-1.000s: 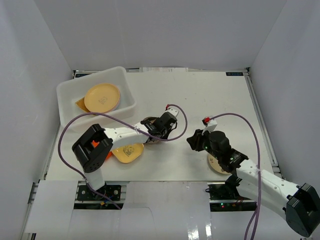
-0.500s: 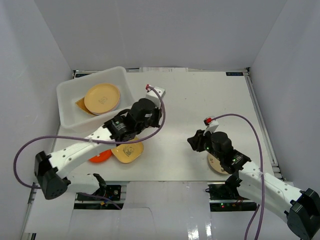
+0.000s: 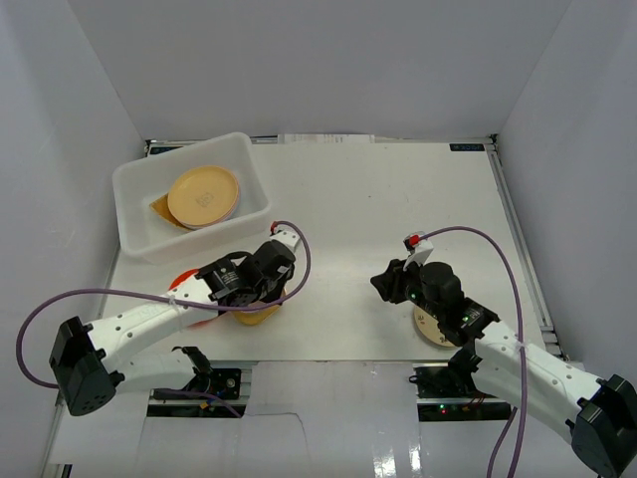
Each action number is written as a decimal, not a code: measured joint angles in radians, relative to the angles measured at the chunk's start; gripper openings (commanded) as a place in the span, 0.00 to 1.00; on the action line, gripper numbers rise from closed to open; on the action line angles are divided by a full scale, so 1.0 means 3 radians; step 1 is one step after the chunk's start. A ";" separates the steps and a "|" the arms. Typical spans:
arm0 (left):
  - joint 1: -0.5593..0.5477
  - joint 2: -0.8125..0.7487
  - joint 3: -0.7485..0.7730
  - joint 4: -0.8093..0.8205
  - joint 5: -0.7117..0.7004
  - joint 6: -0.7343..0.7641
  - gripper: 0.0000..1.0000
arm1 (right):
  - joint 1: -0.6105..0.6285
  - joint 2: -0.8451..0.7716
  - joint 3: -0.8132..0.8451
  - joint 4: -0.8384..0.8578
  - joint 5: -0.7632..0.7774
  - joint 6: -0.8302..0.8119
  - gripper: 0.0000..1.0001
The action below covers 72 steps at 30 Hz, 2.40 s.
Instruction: Place the plates into the plastic bin on the countertop
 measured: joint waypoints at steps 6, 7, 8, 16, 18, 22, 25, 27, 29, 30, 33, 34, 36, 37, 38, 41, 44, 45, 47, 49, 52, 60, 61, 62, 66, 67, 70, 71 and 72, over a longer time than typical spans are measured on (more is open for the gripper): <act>0.0000 0.0326 0.0055 -0.0014 -0.0024 0.0008 0.00 | 0.0000 -0.0029 0.0000 -0.0001 -0.0004 -0.0001 0.38; 0.0000 0.0411 0.0056 -0.0014 -0.0024 0.0008 0.00 | 0.0001 -0.0042 0.0000 -0.0004 -0.0003 -0.0004 0.38; 0.0000 0.0478 0.0056 -0.0028 -0.0023 0.0006 0.00 | 0.0001 -0.0056 0.0000 -0.0008 -0.0001 -0.0010 0.39; 0.0000 0.0697 0.0168 -0.0291 -0.0034 0.0006 0.52 | 0.0001 -0.0106 0.0018 -0.0106 0.0048 -0.0090 0.39; 0.0001 0.0697 0.0192 -0.0326 -0.0008 -0.0003 0.62 | 0.0001 -0.0104 0.0023 -0.0118 0.0048 -0.0100 0.39; 0.0001 0.0697 0.0229 -0.0401 0.0083 -0.0010 0.73 | 0.0001 -0.0099 0.0046 -0.0150 0.0050 -0.0116 0.39; 0.0001 0.0729 0.0264 -0.0463 0.0125 -0.0019 0.73 | 0.0001 -0.0099 0.0069 -0.0173 0.0057 -0.0136 0.39; 0.0001 0.0805 0.0285 -0.0479 0.0127 -0.0038 0.73 | 0.0001 -0.0099 0.0083 -0.0181 0.0062 -0.0145 0.39; 0.0001 0.0924 0.0294 -0.0502 0.0120 -0.0064 0.72 | 0.0001 -0.0100 0.0098 -0.0186 0.0066 -0.0151 0.39; 0.0001 0.0980 0.0294 -0.0510 0.0109 -0.0072 0.70 | 0.0001 -0.0100 0.0107 -0.0187 0.0071 -0.0154 0.39; 0.0031 0.1139 0.0291 -0.0505 0.0064 -0.0099 0.60 | 0.0001 -0.0122 0.0111 -0.0195 0.0085 -0.0163 0.39; 0.0051 0.1170 0.0285 -0.0477 0.0053 -0.0099 0.53 | 0.0001 -0.0132 0.0111 -0.0198 0.0089 -0.0164 0.39; 0.0134 0.1190 0.0267 -0.0416 0.0039 -0.0097 0.49 | 0.0001 -0.0155 0.0111 -0.0209 0.0099 -0.0165 0.39; 0.0184 0.1190 0.0252 -0.0378 0.0027 -0.0089 0.44 | 0.0001 -0.0167 0.0111 -0.0220 0.0100 -0.0165 0.39; 0.0220 0.1190 0.0247 -0.0350 0.0029 -0.0093 0.40 | 0.0001 -0.0179 0.0111 -0.0235 0.0104 -0.0165 0.39; 0.0299 0.1193 0.0226 -0.0261 -0.0020 -0.0070 0.39 | 0.0001 -0.0201 0.0111 -0.0273 0.0113 -0.0168 0.39; 0.0301 0.1246 0.0212 -0.0223 -0.0023 -0.0046 0.48 | 0.0001 -0.0201 0.0111 -0.0275 0.0114 -0.0173 0.39; 0.0301 0.1287 0.0211 -0.0206 -0.0018 -0.0042 0.51 | 0.0001 -0.0201 0.0111 -0.0275 0.0114 -0.0174 0.39; 0.0301 0.1372 0.0198 -0.0165 0.0013 -0.0034 0.53 | 0.0001 -0.0201 0.0116 -0.0278 0.0114 -0.0175 0.39; 0.0301 0.1420 0.0167 -0.0120 0.0047 -0.0037 0.49 | 0.0001 -0.0205 0.0128 -0.0290 0.0114 -0.0177 0.39; 0.0305 0.1452 0.0127 -0.0079 0.0074 -0.0037 0.29 | 0.0001 -0.0233 0.0132 -0.0298 0.0118 -0.0184 0.39; 0.0323 0.1296 0.0137 -0.0075 0.0071 0.0004 0.00 | 0.0001 -0.0245 0.0165 -0.0312 0.0125 -0.0216 0.39; 0.0322 0.1253 0.0164 -0.0081 0.0122 0.0004 0.00 | 0.0001 -0.0244 0.0169 -0.0309 0.0125 -0.0224 0.39; 0.0319 0.1193 0.0215 -0.0089 0.0188 0.0001 0.00 | 0.0001 -0.0243 0.0173 -0.0309 0.0125 -0.0226 0.39; 0.0295 0.0998 0.0717 -0.0200 0.0285 -0.0004 0.00 | 0.0001 -0.0220 0.0173 -0.0291 0.0117 -0.0238 0.39; 0.0290 0.0964 0.0944 -0.0239 0.0244 -0.0003 0.00 | 0.0001 -0.0211 0.0173 -0.0290 0.0109 -0.0238 0.39; 0.0371 0.0924 0.1705 -0.0347 0.0089 0.0028 0.00 | 0.0001 -0.0202 0.0173 -0.0277 0.0086 -0.0238 0.40; 0.0440 0.0936 0.1952 -0.0365 0.0046 0.0056 0.00 | 0.0001 -0.0203 0.0173 -0.0267 0.0081 -0.0238 0.39; 0.0542 0.0964 0.2233 -0.0397 0.0004 0.0090 0.00 | 0.0001 -0.0206 0.0173 -0.0263 0.0066 -0.0238 0.39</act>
